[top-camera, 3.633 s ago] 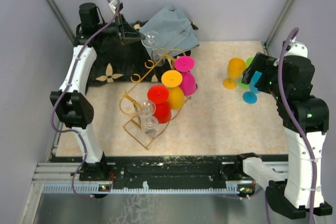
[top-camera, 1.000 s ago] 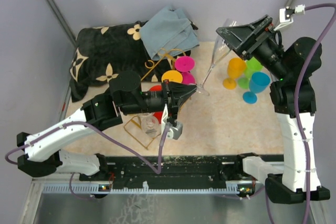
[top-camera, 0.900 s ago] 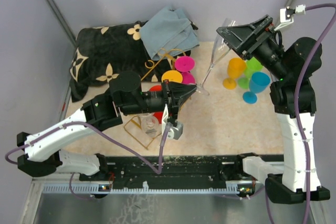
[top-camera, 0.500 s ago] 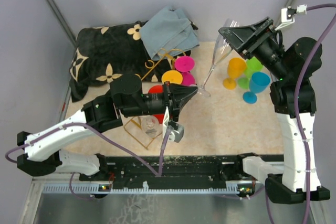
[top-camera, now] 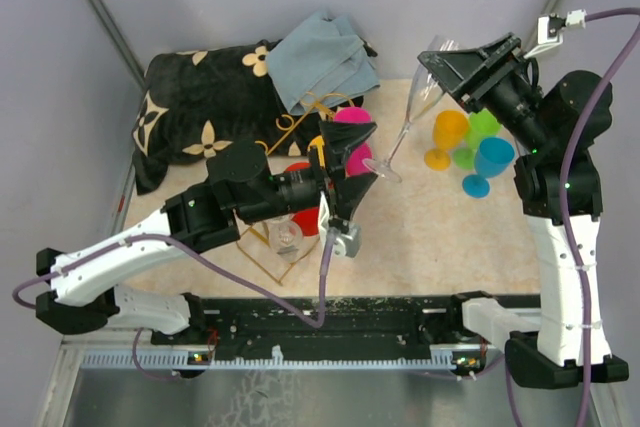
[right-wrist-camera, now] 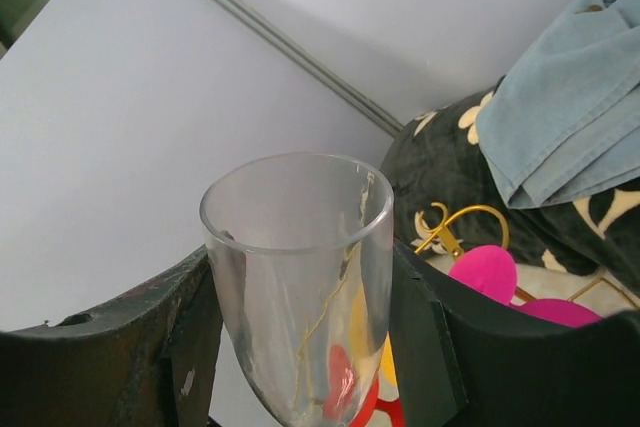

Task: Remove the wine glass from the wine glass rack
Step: Place the wine glass at the center of the board.

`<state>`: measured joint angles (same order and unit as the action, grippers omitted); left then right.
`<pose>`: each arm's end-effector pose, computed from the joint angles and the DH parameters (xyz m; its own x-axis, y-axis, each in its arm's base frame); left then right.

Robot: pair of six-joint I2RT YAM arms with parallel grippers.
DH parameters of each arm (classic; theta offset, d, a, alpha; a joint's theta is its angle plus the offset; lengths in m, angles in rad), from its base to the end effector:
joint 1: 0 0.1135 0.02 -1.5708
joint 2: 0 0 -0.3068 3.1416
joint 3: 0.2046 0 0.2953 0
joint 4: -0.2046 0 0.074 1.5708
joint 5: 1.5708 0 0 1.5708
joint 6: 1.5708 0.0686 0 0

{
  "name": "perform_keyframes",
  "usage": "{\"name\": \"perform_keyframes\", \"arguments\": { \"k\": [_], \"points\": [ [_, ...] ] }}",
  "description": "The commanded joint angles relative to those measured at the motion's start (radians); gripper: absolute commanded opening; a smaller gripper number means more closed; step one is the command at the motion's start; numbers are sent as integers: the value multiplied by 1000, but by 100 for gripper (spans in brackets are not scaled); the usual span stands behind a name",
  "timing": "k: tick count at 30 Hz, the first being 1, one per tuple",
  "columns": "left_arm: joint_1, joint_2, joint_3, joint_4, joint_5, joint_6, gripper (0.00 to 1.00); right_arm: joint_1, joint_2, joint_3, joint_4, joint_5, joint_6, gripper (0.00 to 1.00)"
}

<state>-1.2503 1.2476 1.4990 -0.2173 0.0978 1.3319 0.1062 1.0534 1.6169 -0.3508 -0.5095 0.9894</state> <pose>0.0976 -0.3152 0.5393 0.9501 0.2070 -0.2333 0.2203 0.0837 0.9718 0.2068 0.0557 0.6136 -0.3582 0.6955 -0.6229 -0.4866 0.4303 0.7603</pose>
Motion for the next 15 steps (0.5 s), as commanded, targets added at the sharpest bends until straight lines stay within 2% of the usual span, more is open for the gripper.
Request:
{"name": "perform_keyframes", "arguments": {
  "k": [1, 5, 10, 15],
  "points": [
    [4, 30, 99, 137, -154, -125, 100, -5, -20, 63, -12, 85, -76, 10],
    [9, 57, 225, 121, -218, -221, 99, -5, 14, 146, -77, 201, -189, 6],
    [9, 96, 394, 14, -255, -298, 99, -5, 141, 307, -142, 314, -338, 4],
    [9, 108, 475, -44, -283, -332, 99, -5, 244, 367, -149, 417, -456, 4]
  ]
}}
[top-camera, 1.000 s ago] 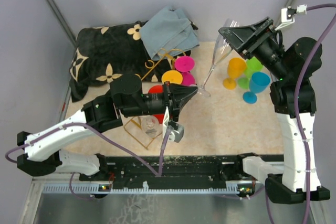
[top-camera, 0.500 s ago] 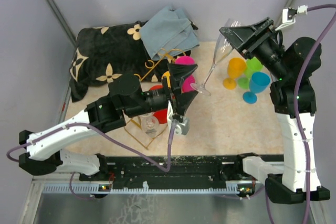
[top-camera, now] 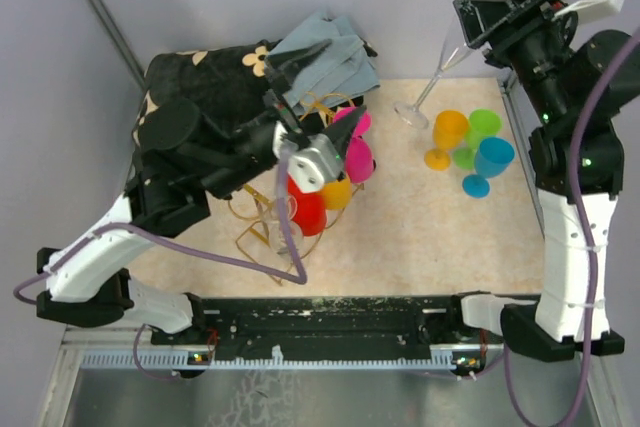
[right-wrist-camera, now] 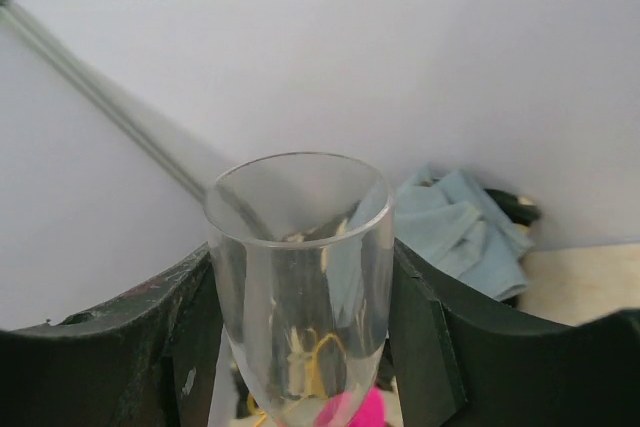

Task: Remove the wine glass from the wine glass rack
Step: Place the wine glass at the center of the board.

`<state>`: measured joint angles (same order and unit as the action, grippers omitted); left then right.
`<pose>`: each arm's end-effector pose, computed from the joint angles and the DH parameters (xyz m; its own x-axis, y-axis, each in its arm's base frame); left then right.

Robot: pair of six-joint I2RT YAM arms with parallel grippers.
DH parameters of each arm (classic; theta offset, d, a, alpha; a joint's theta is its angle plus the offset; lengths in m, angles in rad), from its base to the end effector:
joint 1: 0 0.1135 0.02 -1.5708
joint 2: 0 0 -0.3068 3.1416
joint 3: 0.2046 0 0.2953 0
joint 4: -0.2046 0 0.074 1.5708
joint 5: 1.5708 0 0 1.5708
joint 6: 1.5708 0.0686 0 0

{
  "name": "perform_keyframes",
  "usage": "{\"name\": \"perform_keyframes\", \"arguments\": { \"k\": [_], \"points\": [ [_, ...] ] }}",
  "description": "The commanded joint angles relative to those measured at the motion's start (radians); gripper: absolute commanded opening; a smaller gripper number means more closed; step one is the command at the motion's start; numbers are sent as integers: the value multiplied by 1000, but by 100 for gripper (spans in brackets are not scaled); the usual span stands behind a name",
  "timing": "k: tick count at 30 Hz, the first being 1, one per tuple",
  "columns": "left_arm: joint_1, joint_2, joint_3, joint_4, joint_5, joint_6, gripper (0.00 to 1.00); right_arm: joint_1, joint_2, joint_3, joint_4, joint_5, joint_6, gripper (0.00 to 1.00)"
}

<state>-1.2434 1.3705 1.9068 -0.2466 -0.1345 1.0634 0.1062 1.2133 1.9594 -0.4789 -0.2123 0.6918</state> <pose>0.1093 -0.2933 0.6540 0.8286 0.2534 -0.4991 0.3556 0.4504 0.8190 0.2175 0.0377 0.6785 0.0072 0.6279 -0.7783 -0.4029 0.7141 0.5724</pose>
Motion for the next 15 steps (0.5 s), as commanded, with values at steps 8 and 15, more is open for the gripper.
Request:
{"name": "perform_keyframes", "arguments": {
  "k": [8, 15],
  "points": [
    [1, -33, 92, -70, -75, -77, 99, 16, 159, -85, 147, 221, -268, 6],
    [1, -2, 175, -166, -82, -132, 98, 127, 274, -91, 219, 357, -430, 7]
  ]
}}
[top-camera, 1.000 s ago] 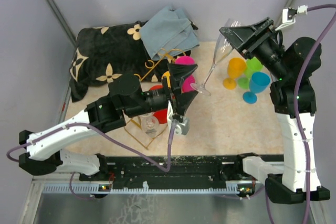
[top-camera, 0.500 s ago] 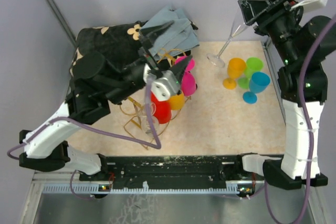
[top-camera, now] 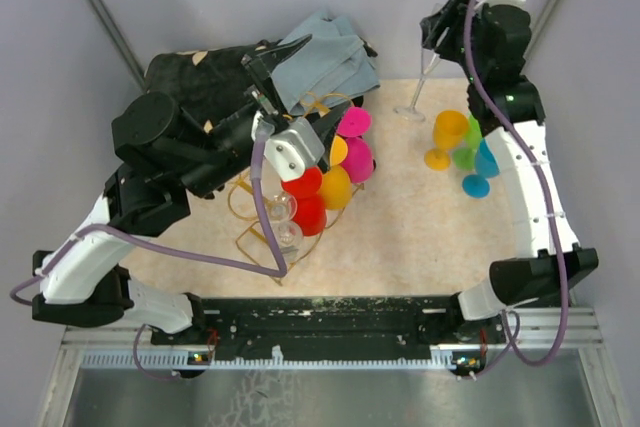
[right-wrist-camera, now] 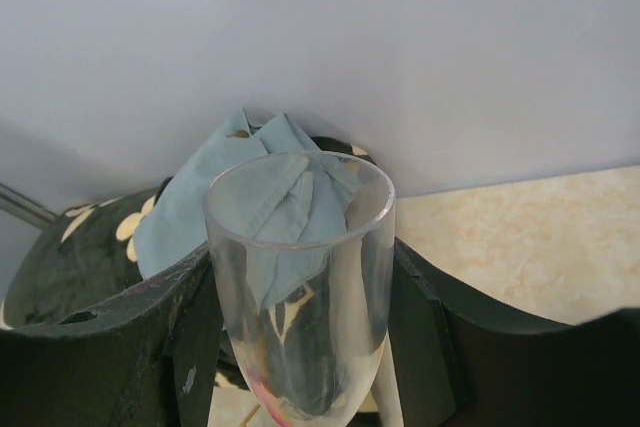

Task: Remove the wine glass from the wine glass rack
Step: Place the wine glass at the center of the board.

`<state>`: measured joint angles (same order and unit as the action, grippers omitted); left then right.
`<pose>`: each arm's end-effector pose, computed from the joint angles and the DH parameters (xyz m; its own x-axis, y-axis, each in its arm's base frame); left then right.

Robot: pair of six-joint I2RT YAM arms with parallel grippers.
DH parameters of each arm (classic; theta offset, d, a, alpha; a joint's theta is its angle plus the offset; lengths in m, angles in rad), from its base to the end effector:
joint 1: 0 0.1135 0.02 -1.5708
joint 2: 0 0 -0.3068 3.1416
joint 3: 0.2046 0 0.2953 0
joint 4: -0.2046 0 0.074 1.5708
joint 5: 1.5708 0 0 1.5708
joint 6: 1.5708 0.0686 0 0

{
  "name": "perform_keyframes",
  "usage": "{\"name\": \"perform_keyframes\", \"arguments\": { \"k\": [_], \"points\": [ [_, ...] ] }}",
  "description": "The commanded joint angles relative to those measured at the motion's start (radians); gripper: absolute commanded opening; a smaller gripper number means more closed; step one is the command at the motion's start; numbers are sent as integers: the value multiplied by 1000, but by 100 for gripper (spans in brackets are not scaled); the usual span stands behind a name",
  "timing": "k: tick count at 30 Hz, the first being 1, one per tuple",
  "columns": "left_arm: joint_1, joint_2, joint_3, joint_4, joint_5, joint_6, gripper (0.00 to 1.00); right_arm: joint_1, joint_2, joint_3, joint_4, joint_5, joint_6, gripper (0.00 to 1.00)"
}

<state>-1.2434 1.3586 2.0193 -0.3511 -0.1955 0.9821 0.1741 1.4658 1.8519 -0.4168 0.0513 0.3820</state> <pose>0.1031 -0.2622 0.6813 0.7774 0.2479 -0.5781 0.4012 0.5124 0.7593 0.3705 0.0616 0.5787 -0.0737 0.3650 -0.9281 -0.1024 0.9229 0.3711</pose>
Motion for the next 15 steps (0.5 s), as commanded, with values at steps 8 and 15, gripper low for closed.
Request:
{"name": "perform_keyframes", "arguments": {
  "k": [8, 15],
  "points": [
    [1, 34, 108, -177, -16, -99, 97, 134, 34, -219, 432, 239, -223, 7],
    [1, 49, 109, -209, -35, -95, 97, 135, 67, -428, 679, 291, -252, 6]
  ]
}}
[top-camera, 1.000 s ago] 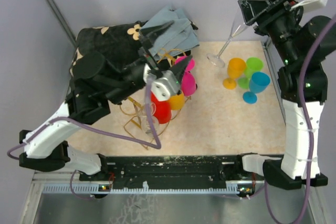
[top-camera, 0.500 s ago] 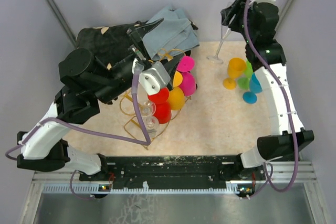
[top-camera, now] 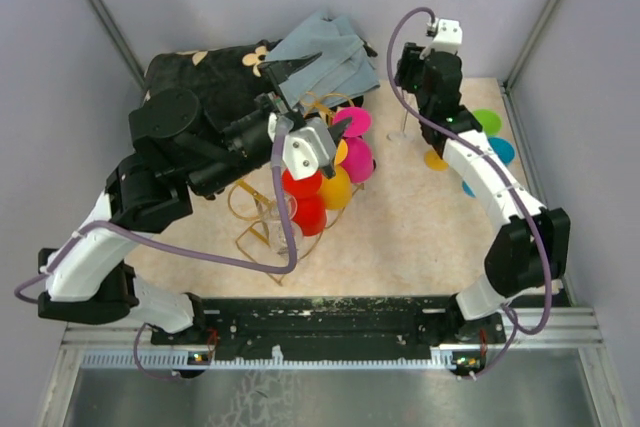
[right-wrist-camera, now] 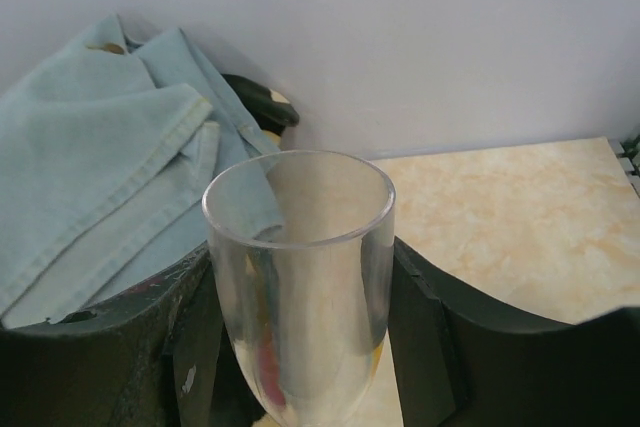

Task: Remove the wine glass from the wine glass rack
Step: Place the wine glass at the center of the board.

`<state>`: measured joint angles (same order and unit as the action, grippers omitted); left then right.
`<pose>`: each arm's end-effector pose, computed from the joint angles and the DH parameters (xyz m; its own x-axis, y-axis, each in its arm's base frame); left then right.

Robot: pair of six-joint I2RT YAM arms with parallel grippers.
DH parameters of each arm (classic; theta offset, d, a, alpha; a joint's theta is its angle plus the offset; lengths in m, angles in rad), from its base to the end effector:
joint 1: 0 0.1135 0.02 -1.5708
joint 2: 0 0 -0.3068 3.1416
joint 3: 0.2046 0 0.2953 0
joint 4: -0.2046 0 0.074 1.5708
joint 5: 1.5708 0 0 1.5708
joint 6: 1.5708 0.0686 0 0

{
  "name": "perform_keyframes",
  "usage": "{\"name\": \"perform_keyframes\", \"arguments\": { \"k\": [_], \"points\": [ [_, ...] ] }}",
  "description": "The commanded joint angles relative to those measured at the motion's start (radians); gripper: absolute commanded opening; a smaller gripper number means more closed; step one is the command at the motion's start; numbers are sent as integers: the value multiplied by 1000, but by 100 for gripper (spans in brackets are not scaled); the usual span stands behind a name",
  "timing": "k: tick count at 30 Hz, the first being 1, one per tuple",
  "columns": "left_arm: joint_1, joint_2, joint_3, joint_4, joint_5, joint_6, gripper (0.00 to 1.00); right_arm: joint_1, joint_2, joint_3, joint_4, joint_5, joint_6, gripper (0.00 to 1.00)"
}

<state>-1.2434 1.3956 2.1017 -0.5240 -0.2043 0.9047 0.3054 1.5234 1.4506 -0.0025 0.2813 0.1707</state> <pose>0.1053 -0.2667 0.6744 0.7145 0.2902 -0.6366 0.4875 0.4461 0.7505 0.4232 0.1134 0.4482 -0.0749 0.1475 -0.9862 -0.0123 0.9888 0.1488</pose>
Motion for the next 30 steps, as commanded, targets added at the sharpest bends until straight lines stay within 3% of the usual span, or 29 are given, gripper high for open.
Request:
{"name": "perform_keyframes", "arguments": {
  "k": [1, 30],
  "points": [
    [1, 16, 26, -44, -30, -20, 97, 4, 27, -36, 286, 66, -41, 6],
    [3, 73, 56, -200, -113, -222, 98, 6, 237, -434, 1012, 162, -205, 6]
  ]
}}
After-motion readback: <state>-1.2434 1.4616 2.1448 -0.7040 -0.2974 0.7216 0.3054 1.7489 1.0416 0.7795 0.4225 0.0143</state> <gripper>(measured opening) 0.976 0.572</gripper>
